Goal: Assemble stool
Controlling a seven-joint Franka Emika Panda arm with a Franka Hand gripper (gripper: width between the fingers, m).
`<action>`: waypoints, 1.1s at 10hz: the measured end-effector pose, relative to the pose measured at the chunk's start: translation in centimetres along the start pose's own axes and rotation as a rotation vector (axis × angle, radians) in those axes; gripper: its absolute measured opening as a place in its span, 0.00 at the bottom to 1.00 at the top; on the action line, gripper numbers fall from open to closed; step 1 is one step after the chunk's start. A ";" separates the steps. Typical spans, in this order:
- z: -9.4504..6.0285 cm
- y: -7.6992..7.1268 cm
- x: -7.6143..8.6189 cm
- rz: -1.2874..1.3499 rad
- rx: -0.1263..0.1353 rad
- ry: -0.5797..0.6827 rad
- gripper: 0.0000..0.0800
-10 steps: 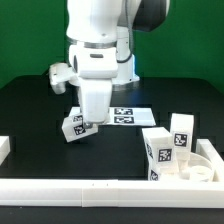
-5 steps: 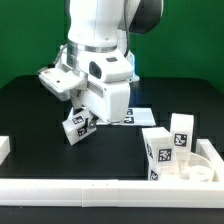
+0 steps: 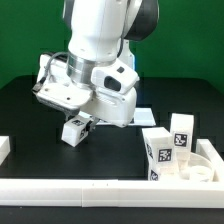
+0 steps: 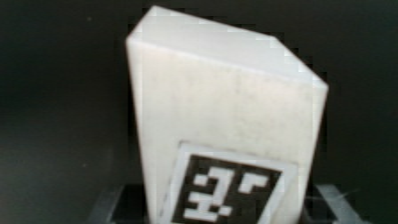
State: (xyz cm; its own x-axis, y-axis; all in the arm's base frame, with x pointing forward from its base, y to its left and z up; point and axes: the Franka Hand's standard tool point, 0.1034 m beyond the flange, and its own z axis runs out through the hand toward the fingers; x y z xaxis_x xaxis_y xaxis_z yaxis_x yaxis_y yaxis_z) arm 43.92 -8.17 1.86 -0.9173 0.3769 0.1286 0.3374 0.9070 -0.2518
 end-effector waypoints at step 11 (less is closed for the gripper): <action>-5.3 0.5 -4.5 0.640 0.025 -0.129 0.81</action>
Offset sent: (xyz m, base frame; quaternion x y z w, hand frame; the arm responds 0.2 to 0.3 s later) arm 0.0000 0.0000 0.0000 0.0000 0.0000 0.0650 0.9979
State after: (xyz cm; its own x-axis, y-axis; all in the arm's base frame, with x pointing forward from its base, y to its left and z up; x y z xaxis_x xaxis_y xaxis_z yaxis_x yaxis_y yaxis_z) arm 49.29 -8.41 6.20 -0.5551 0.8142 -0.1701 0.8218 0.5054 -0.2630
